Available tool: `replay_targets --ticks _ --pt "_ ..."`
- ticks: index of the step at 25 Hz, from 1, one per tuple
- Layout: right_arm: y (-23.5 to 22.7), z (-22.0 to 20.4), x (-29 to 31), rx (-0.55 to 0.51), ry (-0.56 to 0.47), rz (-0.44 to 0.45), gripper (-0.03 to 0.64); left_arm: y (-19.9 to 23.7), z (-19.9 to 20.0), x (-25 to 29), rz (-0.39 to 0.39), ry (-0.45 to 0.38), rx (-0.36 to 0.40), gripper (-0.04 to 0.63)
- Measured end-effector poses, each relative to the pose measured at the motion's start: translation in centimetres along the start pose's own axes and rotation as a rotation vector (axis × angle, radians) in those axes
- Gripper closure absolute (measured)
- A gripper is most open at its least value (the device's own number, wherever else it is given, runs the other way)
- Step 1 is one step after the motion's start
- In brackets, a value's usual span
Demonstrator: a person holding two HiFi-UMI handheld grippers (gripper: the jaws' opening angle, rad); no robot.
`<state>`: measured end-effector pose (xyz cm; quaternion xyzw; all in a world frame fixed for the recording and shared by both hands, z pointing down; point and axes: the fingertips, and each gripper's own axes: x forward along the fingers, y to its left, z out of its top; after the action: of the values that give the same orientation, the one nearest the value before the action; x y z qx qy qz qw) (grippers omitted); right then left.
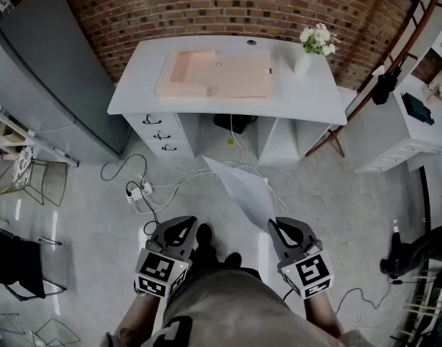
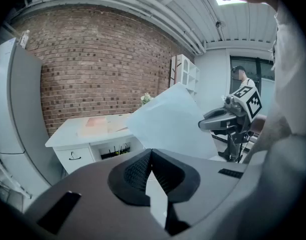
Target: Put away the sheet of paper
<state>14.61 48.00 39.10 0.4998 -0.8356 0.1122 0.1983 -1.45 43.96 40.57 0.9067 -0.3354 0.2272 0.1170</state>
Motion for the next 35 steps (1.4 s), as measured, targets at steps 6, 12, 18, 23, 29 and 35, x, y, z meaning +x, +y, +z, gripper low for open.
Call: replay_targets --ticks 6,12,18,23,29,35 --pt "0.2 0.8 0.7 0.003 0.003 -0.014 0.594 1.1 0.6 0.0 -0.004 -0.01 0.0 0.581" --pt "-0.3 1.8 2.6 -0.021 0.017 -0.051 0.594 3.2 1.2 0.8 -0.026 -0.023 -0.007 0.581" --pt "0.0 4.0 5.9 -0.067 0.037 -0.067 0.594 7.1 1.5 1.6 -0.039 -0.027 -0.03 0.581" --pt "0.4 5.4 8.6 -0.067 0.061 -0.08 0.594 10.3 1.1 2.0 -0.048 -0.034 -0.062 0.581" --pt "1.8 7.0 12.2 -0.103 0.1 -0.056 0.594 14.4 0.9 2.2 -0.056 -0.048 -0.082 0.581" --pt "2.5 8.2 14.7 -0.09 0.098 -0.064 0.594 17.7 0.3 2.1 -0.057 -0.05 -0.098 0.581"
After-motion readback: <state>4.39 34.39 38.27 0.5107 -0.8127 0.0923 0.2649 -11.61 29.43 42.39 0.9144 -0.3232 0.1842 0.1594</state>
